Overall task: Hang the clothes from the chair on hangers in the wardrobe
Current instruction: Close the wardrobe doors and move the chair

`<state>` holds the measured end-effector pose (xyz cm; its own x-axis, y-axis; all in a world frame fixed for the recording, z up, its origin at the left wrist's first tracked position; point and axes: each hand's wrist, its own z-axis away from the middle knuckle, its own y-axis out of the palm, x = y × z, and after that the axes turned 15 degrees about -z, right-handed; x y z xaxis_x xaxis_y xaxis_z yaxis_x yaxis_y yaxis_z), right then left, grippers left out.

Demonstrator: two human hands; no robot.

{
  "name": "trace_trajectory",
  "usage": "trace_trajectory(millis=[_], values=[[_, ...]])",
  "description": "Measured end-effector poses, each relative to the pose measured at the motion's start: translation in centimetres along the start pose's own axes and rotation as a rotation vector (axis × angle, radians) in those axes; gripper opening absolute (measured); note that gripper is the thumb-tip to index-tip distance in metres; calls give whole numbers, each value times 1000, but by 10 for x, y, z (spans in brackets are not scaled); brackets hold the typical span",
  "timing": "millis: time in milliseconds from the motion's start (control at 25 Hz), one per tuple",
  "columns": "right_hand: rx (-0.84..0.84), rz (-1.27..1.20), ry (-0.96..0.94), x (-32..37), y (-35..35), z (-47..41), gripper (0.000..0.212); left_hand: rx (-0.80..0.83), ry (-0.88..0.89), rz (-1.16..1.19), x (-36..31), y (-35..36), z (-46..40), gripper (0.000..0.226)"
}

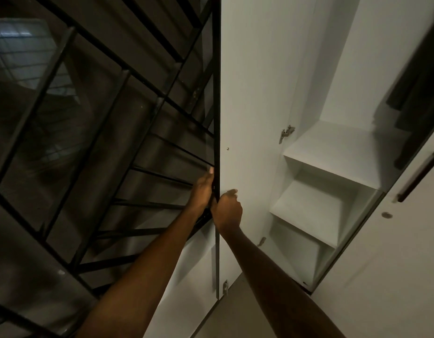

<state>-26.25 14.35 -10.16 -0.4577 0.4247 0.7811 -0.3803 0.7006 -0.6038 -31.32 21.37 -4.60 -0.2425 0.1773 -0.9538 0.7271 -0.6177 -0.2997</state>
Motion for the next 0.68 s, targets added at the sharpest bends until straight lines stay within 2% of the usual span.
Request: trace_trajectory(millis=[160,360,680], values=[[-58,-127,10,-22,-25,22,72,17,107,47,4,24,17,34],[-143,-219,50,-58,-66,47,23,34,284,6,3,73,40,34],[-437,-337,55,-127,-142,65,25,61,602,-220,-18,161,61,35]])
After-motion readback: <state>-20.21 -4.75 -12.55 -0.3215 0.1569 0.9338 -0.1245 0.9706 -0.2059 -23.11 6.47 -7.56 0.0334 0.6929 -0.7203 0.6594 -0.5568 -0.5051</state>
